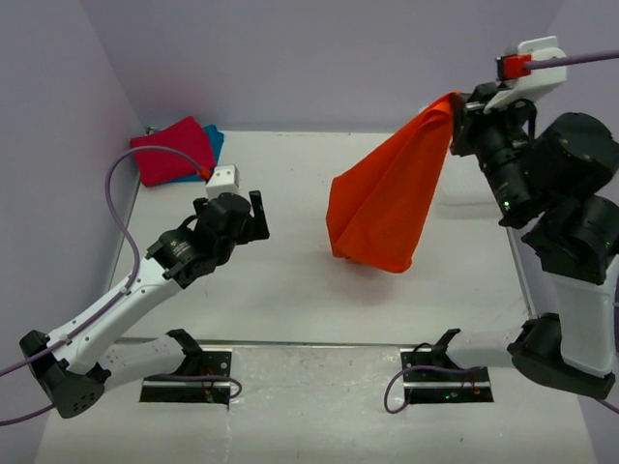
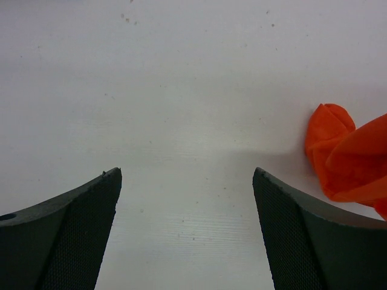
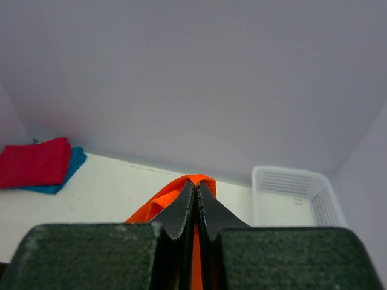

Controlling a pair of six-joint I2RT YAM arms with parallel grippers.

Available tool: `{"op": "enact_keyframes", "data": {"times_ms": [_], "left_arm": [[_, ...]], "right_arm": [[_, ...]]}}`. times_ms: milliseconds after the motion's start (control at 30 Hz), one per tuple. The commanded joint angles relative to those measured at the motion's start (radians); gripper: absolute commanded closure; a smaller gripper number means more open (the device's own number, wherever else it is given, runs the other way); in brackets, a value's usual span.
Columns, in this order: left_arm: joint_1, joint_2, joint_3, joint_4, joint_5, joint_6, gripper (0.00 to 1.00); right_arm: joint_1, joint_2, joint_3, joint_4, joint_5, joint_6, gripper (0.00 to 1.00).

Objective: Fold and stack the t-shirts
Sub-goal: Flatten out the tshirt

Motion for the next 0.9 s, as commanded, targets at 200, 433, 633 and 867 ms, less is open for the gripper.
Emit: {"op": "enact_keyframes", "data": {"times_ms": [200,433,633,867], "left_arm": [[0.003,0.025,0.019,0.042,0.032,0.027,0.11],[0.003,0.034,0.016,0.062,0.044,0.037,0.11],[0.003,0.002,0.038,0.006,-0.022,0.034,0.11],[0.003,-0.090,0.096,-0.094,-0.049,0.016,0.11]], "right_arm": [[0.002,-0.166,0.085,0.204,0.257,-0.260,1.00],[0.002,-0.074,0.168,0.231,0.181,-0.310,1.00],[0.005,0.177,0.289,0.133,-0.073,-0.208,1.00],[0.023,0.522,0.373,0.145,-0.463,-0.055,1.00]]}}
